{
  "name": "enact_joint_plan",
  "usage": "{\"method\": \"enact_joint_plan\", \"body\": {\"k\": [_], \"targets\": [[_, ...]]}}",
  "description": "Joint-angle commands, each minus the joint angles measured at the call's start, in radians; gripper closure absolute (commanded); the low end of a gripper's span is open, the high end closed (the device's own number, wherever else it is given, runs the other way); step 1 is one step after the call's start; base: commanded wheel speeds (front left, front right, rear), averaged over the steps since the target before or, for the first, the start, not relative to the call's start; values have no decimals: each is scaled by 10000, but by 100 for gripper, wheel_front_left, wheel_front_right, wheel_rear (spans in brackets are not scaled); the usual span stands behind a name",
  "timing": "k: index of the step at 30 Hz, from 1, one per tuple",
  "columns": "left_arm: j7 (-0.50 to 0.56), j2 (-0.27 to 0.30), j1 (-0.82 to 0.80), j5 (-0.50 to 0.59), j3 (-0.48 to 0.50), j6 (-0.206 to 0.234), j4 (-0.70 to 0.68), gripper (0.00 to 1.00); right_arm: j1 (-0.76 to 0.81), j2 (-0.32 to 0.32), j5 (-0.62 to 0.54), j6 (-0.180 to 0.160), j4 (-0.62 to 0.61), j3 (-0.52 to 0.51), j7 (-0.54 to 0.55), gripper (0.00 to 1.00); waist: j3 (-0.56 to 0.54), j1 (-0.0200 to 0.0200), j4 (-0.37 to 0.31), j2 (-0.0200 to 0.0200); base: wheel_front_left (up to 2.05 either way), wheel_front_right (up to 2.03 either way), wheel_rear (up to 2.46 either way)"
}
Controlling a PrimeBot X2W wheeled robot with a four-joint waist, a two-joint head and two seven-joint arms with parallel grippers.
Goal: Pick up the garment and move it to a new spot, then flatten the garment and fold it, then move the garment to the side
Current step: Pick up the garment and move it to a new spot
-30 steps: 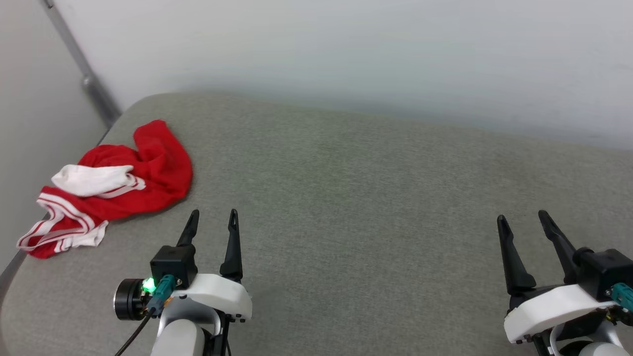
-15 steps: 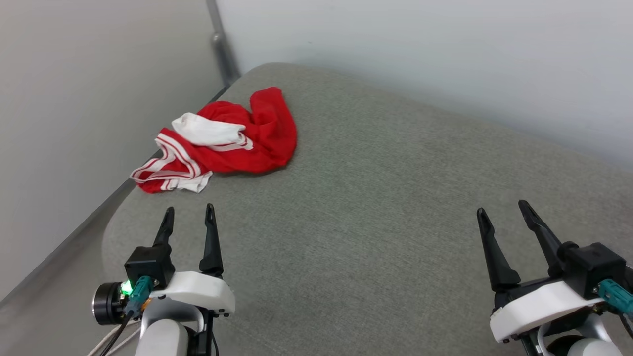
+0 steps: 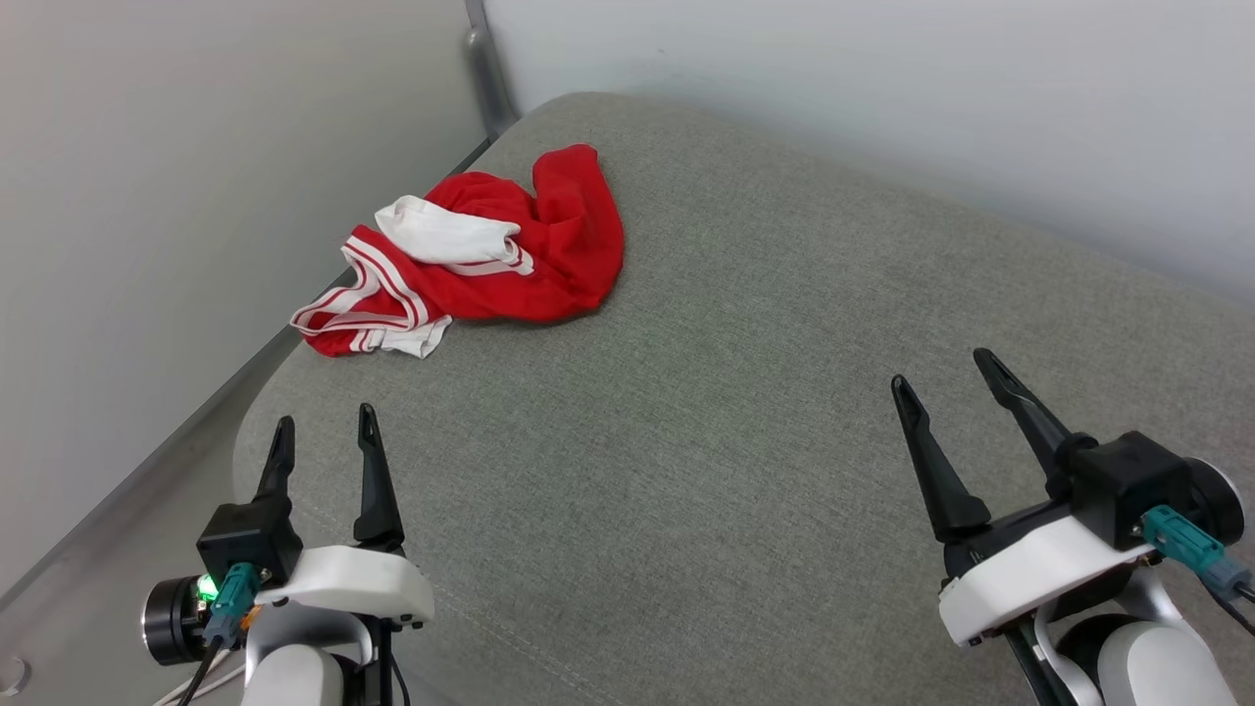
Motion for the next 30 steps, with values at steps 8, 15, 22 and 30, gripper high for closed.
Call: {"method": "enact_joint_plan", "body": {"k": [8, 15, 22, 30], "targets": [[795, 48, -2401, -458, -192, -263, 1252, 0, -167, -229, -140, -5, -589, -426, 217, 0, 800, 0, -184, 0, 0, 0, 0], [3357, 834, -5014, -1396, 340, -635, 1944, 0, -687, -531, -74, -7, -1244, -554, 425, 0, 2265, 0, -1616, 0, 0, 0, 0], [6148, 1937, -6758, -2161, 855, -736, 2669, 0, -1253, -665, 17, -7, -1517, -603, 288, 0, 3597, 0, -2637, 0, 0, 0, 0], [9152, 3378, -7675, -2644, 1379, -421, 3455, 0, -2046, -670, 154, -7, -1423, -354, -151, 0, 5069, 0, -3758, 0, 0, 0, 0]]}}
